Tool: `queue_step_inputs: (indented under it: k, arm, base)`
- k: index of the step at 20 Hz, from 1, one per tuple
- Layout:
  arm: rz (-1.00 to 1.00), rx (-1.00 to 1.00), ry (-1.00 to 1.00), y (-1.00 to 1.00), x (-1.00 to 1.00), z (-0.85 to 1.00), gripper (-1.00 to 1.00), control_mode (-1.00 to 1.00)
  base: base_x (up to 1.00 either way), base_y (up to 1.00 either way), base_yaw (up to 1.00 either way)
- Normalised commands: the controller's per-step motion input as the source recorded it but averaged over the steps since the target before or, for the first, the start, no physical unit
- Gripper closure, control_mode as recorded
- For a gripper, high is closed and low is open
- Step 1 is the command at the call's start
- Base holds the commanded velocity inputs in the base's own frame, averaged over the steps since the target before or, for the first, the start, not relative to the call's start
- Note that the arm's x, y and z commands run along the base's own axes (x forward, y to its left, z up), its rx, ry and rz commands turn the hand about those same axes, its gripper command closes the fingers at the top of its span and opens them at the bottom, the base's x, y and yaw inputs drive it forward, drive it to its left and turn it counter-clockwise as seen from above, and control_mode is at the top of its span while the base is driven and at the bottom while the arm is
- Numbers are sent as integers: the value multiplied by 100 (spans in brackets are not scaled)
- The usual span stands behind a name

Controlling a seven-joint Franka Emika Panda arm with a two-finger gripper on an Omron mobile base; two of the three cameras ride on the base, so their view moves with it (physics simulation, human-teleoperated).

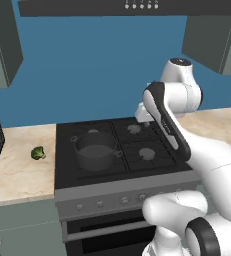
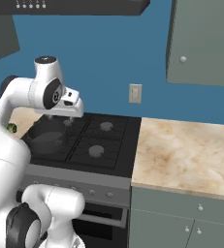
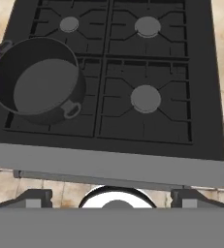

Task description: Turn on the burner for the pot on the stove. Wait thirty seconds for the pot to heat up. Then add the broccoli to the pot.

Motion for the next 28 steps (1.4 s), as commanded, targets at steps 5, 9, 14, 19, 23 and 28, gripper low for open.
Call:
queue_step_inputs:
  k: [5, 9, 14, 19, 23, 28]
  arm:
    - [0, 1, 0, 46, -40, -24, -100, -100]
    - [0, 0, 0, 50, -35, -15, -100, -100]
    - [4, -3, 0, 52, -36, -5, -100, -100]
    - [3, -3, 0, 42, -32, -1, -100, -100]
    - [0, -1, 0, 43, -30, -12, -100, -100]
    - [0, -1, 0, 53, -29, -28, -100, -100]
  base:
    - [0, 0, 0]
    - [0, 0, 0]
    - [0, 0, 0]
    - [0, 0, 0]
    - [0, 0, 0]
    - [0, 0, 0]
